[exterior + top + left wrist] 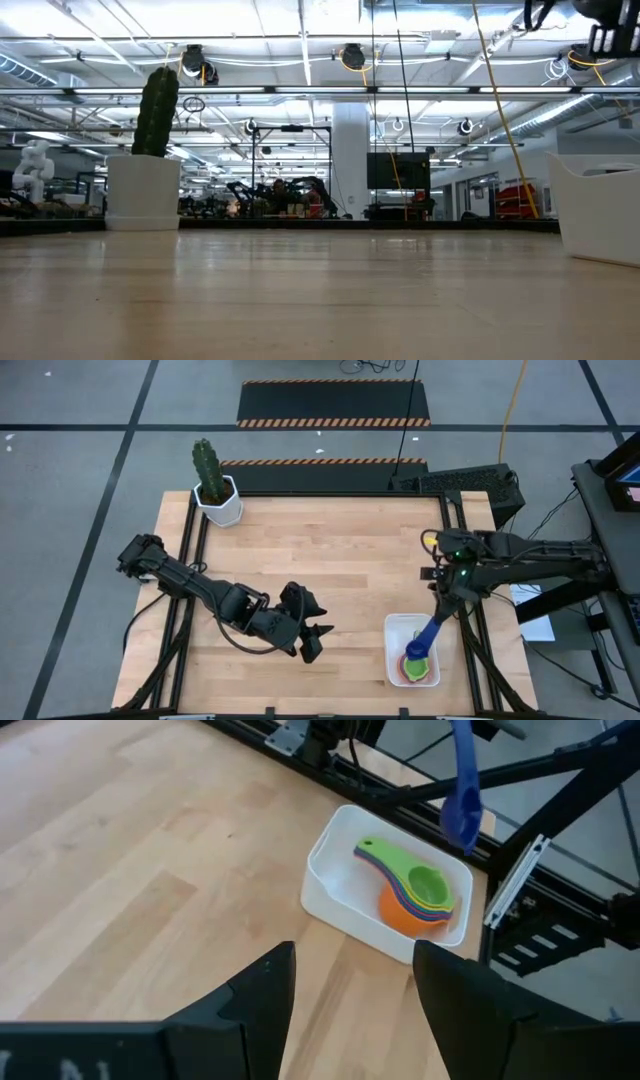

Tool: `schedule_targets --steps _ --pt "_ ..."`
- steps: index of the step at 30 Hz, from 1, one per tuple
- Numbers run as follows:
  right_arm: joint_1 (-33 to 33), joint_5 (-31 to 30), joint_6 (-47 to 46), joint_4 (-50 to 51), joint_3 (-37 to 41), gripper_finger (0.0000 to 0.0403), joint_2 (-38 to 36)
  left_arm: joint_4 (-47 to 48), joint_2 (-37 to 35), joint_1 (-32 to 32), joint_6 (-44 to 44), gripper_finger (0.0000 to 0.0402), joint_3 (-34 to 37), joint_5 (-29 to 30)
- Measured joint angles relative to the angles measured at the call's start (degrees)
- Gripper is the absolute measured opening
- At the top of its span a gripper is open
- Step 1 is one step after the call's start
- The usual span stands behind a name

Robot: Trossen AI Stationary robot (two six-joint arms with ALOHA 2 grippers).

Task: Nest measuring cups in basket
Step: Stack the dark blue measuring cup on top of the green measuring cup into the white bin

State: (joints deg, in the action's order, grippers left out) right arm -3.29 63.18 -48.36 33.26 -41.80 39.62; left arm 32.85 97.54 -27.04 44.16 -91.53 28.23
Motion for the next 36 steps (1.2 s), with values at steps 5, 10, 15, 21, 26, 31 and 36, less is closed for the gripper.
schedule_targets --steps 5,10,15,21,26,31,36 --pt "1.96 1.74 2.77 -2.00 5.22 0.0000 0.03 -0.66 0.00 -0.12 1.27 0.0207 0.00 -0.41" --pt "3.76 5.18 -0.25 -10.23 11.35 0.0000 0.04 -2.20 0.00 -0.27 1.18 0.0207 0.00 -1.70" --pt "5.59 5.27 -4.32 -19.38 16.25 0.0004 0.76 -3.04 0.00 -0.27 1.12 0.0207 0.02 -2.40" --pt "7.57 5.79 -9.11 -30.32 21.13 0.0005 2.94 -3.02 0.00 -0.27 -0.55 0.0207 0.02 -2.50" --pt "7.96 4.88 -8.25 -31.88 22.22 0.0006 4.38 -3.03 0.00 -0.03 -2.93 0.0207 0.02 -2.50" --pt "7.91 4.24 -6.73 -31.83 22.22 0.0006 5.53 -3.00 0.02 0.36 -3.58 0.0207 0.02 -2.57" --pt "7.91 3.99 -5.59 -31.74 22.24 0.0006 7.91 -3.00 0.02 0.99 -3.73 0.0207 0.02 -2.78"
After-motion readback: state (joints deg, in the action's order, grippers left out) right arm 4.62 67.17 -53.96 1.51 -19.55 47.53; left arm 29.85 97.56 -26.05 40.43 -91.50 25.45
